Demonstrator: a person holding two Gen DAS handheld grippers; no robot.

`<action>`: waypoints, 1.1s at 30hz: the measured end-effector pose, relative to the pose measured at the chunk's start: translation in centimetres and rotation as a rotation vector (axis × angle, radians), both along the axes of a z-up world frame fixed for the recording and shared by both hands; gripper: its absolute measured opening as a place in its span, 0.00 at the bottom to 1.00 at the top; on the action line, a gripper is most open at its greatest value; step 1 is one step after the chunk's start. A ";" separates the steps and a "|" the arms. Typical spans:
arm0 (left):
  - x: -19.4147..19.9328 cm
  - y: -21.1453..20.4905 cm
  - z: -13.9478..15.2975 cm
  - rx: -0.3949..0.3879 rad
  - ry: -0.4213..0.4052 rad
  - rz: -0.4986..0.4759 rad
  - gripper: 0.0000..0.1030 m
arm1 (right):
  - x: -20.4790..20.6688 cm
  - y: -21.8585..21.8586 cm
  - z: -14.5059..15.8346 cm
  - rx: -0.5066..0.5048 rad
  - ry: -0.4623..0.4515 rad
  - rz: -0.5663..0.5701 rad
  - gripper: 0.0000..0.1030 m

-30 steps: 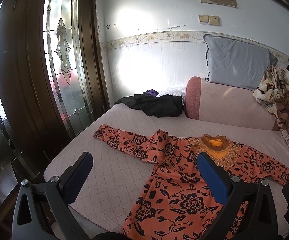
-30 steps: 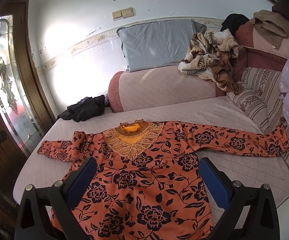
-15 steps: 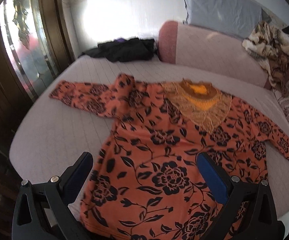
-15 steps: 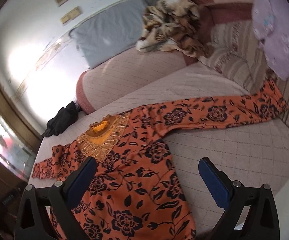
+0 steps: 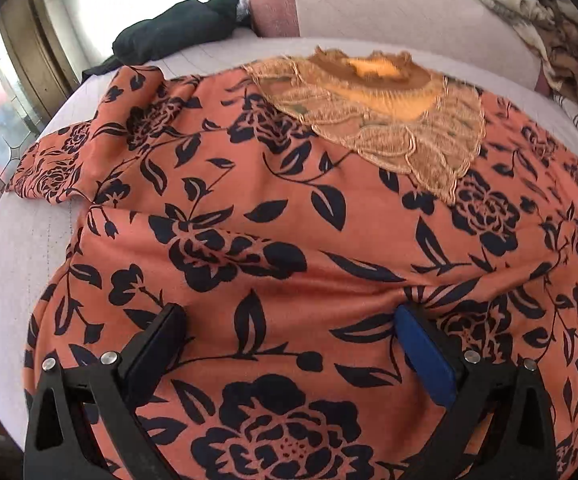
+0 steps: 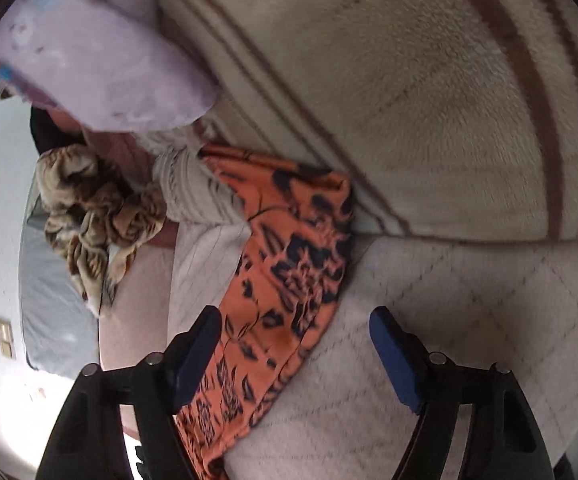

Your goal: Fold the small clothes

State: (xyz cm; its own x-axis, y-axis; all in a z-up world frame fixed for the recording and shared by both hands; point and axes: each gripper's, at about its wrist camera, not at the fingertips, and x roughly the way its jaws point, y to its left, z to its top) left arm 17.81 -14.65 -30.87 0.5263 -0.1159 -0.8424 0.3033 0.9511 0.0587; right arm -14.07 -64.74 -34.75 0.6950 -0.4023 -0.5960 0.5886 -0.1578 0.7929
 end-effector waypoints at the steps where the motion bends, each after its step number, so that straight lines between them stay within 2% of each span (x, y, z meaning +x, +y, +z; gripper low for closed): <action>1: -0.2 0.3 0.3 -0.022 -0.006 0.007 1.00 | 0.1 -0.7 0.0 -0.019 0.009 -0.030 0.72; 2: -0.1 0.2 0.3 -0.009 0.012 0.008 1.00 | 0.1 -1.3 0.1 -0.043 0.029 -0.053 0.71; 3: -0.1 0.0 0.4 0.006 0.017 -0.002 1.00 | 0.4 -1.8 0.2 -0.063 0.056 -0.066 0.65; 4: -0.1 0.0 0.5 0.008 0.018 -0.008 1.00 | 0.8 -2.4 0.2 -0.071 0.076 -0.073 0.50; 6: 0.1 0.1 0.7 0.010 0.033 -0.014 1.00 | 1.7 -3.3 -0.2 -0.047 0.088 -0.070 0.26; 8: 1.0 -0.1 1.0 0.023 0.061 -0.037 1.00 | 2.6 -3.0 0.3 -0.066 0.087 -0.054 0.16; 9: 1.2 0.1 1.3 0.020 0.074 -0.043 1.00 | 3.2 -2.8 1.3 -0.106 0.101 -0.029 0.09; 10: 1.4 0.3 1.9 0.013 0.069 -0.040 1.00 | 4.0 -2.2 2.7 -0.160 0.121 -0.002 0.08; 12: 1.5 0.9 3.6 0.010 0.000 -0.012 1.00 | 6.2 -0.4 5.9 -0.264 0.113 0.078 0.08; 16: 2.4 3.7 6.0 0.050 -0.095 0.091 1.00 | 13.7 5.0 12.5 -0.386 -0.005 0.308 0.08; 19: 3.6 7.3 7.0 0.054 -0.103 0.216 1.00 | 20.8 11.3 16.1 -0.458 -0.099 0.475 0.08; 21: 4.4 9.8 7.4 0.038 -0.105 0.307 1.00 | 25.4 16.0 16.9 -0.450 -0.164 0.583 0.08; 25: 6.1 14.8 8.3 0.021 -0.135 0.486 1.00 | 33.3 26.1 15.7 -0.419 -0.193 0.776 0.08; 28: 7.2 17.7 8.1 -0.003 -0.133 0.577 1.00 | 38.4 32.5 12.8 -0.362 -0.179 0.912 0.09; 30: 7.7 19.1 8.1 -0.014 -0.132 0.611 1.00 | 40.9 36.2 10.6 -0.316 -0.134 0.989 0.12; 32: 8.2 20.4 8.2 -0.011 -0.142 0.636 1.00 | 42.9 39.3 8.6 -0.282 -0.093 1.074 0.26; 33: 8.4 21.0 8.3 -0.008 -0.151 0.652 1.00 | 43.5 40.6 7.7 -0.253 -0.110 1.114 0.44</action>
